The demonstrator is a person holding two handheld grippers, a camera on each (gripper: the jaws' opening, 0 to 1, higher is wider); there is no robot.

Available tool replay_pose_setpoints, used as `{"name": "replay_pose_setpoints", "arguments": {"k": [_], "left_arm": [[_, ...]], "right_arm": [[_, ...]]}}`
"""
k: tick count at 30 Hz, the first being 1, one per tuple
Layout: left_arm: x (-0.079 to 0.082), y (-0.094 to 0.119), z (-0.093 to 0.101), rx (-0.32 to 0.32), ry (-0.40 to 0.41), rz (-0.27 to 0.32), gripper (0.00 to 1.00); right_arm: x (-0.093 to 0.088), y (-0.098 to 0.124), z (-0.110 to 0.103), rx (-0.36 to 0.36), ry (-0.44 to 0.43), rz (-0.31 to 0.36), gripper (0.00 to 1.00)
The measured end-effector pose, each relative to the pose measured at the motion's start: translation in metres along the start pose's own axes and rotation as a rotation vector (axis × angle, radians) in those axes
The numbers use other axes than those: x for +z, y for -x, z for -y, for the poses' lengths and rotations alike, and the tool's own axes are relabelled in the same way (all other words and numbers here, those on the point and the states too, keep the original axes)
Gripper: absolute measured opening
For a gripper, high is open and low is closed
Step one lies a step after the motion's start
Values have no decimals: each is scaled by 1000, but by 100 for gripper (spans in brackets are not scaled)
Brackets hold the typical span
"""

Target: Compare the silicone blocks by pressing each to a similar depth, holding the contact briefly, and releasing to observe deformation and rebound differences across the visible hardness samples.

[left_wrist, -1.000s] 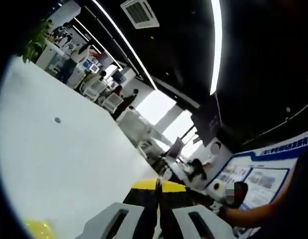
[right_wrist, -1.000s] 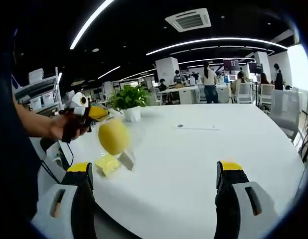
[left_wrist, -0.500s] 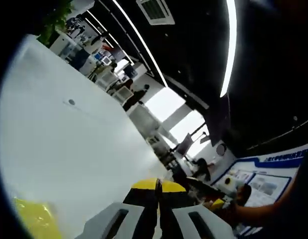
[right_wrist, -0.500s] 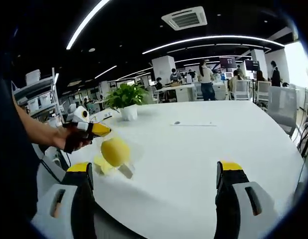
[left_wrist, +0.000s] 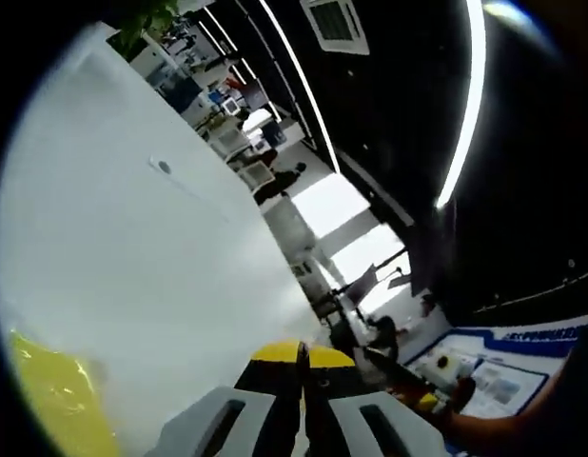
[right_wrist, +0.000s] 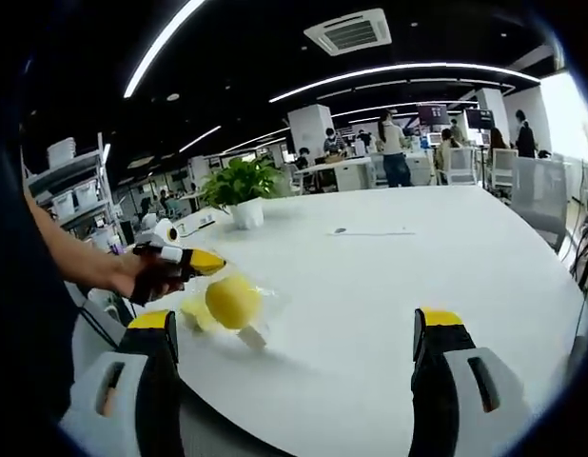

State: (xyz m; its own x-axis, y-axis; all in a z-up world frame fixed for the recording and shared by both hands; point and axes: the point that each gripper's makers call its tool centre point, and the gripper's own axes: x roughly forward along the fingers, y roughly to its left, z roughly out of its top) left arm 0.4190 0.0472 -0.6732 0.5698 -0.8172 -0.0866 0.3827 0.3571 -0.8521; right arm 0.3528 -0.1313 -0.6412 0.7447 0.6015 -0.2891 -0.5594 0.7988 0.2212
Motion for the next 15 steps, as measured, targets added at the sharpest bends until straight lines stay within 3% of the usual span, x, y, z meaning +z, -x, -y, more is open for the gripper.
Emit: {"name": "replay_pose_setpoints", "arguments": {"k": [10, 15], "left_arm": [[5, -1, -27, 74, -41, 26, 0], [1, -7, -44, 148, -53, 42, 0]], "right_arm": [[-4, 2, -2, -2, -4, -9, 96], [-4, 1, -3, -3, -11, -8, 96]]}}
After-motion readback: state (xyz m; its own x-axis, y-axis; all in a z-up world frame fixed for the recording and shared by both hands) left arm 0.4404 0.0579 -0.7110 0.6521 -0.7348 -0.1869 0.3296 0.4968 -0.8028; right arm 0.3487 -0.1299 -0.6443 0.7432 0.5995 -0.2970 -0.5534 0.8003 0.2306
